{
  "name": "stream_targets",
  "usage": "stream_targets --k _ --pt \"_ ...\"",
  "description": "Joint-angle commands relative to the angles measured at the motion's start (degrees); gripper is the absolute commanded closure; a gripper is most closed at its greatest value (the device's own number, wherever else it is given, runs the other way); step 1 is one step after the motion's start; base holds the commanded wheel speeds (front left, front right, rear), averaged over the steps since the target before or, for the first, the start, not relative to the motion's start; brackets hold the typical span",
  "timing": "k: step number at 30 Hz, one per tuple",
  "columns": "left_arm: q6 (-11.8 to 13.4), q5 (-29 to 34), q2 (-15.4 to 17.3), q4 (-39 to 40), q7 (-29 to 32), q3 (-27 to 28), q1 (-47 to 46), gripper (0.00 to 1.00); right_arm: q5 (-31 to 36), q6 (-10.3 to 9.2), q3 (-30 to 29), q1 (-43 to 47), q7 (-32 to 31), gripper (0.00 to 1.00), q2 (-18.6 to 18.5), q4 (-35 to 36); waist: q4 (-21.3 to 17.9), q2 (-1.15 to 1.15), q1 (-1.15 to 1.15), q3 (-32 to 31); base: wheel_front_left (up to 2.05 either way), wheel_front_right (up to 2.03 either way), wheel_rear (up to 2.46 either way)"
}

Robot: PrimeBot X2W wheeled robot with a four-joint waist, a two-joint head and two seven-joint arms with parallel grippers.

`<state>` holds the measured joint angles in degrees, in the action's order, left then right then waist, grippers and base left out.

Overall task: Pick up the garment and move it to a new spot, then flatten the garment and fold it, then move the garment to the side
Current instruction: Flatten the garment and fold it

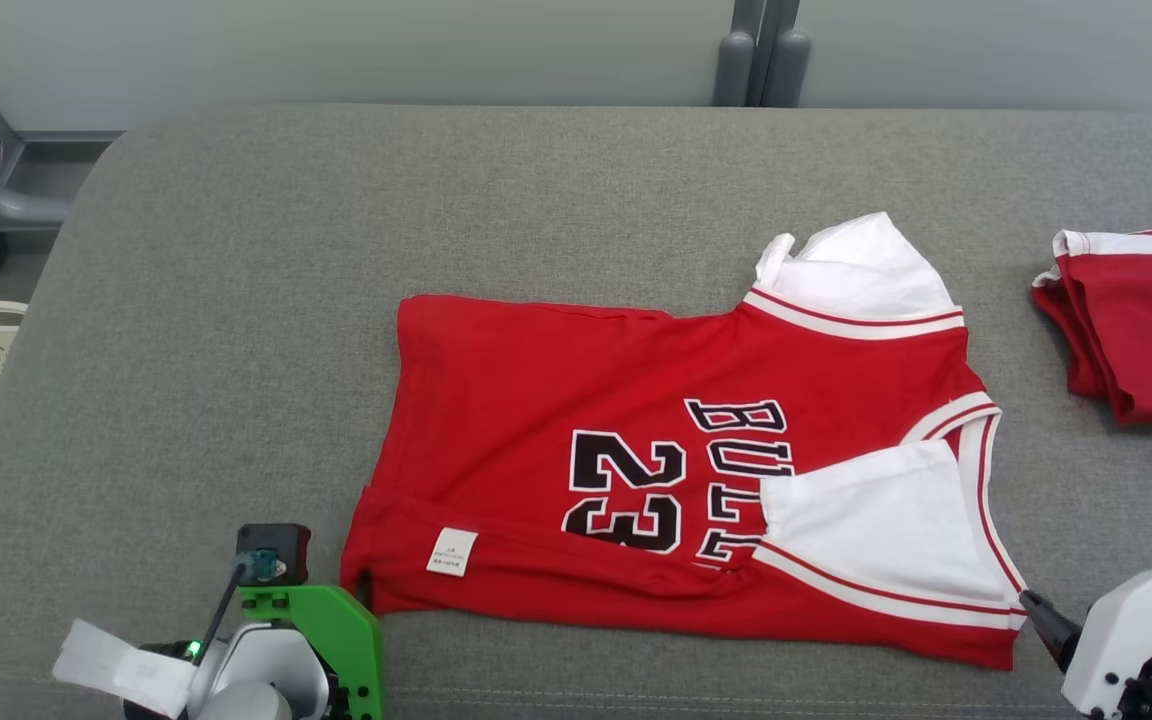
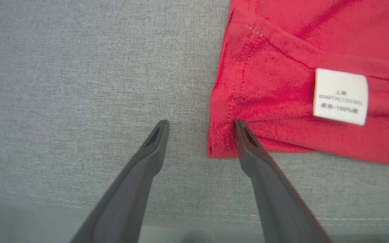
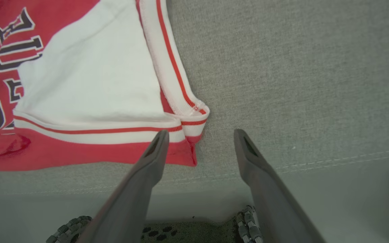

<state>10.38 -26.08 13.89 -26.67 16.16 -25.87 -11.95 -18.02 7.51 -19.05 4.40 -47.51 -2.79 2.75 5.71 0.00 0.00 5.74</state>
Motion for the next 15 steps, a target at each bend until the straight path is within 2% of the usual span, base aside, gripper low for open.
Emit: stream_targets --k 1,4,8,12,15 --pt "0.5 -0.2 0.7 0.6 -2.0 1.0 0.0 0.0 -0.4 -0.05 -0.8 -1.3 1.8 0.0 -0.3 0.9 0.0 0.0 0.0 -0.7 0.0 0.0 0.0" --pt "0.3 -0.5 0.4 1.6 -6.4 2.1 -0.8 0.0 -0.8 -0.05 -2.2 -2.6 5.5 0.0 -0.2 0.8 -0.1 0.0 0.0 -1.8 0.0 0.0 0.0" --pt "-1.2 -0.3 -0.6 2.7 -13.8 2.8 -2.3 0.0 -2.0 -0.04 -2.7 -4.7 12.0 0.0 -0.2 -1.7 -0.3 0.0 0.0 -3.2 0.0 0.0 0.0" --pt "-0.9 1.6 -1.3 2.4 -20.6 2.7 -3.6 0.0 -1.8 -0.03 0.0 -6.1 20.5 0.0 -0.2 -4.2 -0.5 0.0 0.0 -4.9 0.0 0.0 0.0" --pt "-1.7 2.8 -1.6 1.9 -24.8 1.9 -4.4 0.0 -1.4 -0.05 2.0 -6.3 27.4 0.0 -0.3 -6.8 -0.7 0.0 0.0 -6.1 0.0 0.0 0.0"
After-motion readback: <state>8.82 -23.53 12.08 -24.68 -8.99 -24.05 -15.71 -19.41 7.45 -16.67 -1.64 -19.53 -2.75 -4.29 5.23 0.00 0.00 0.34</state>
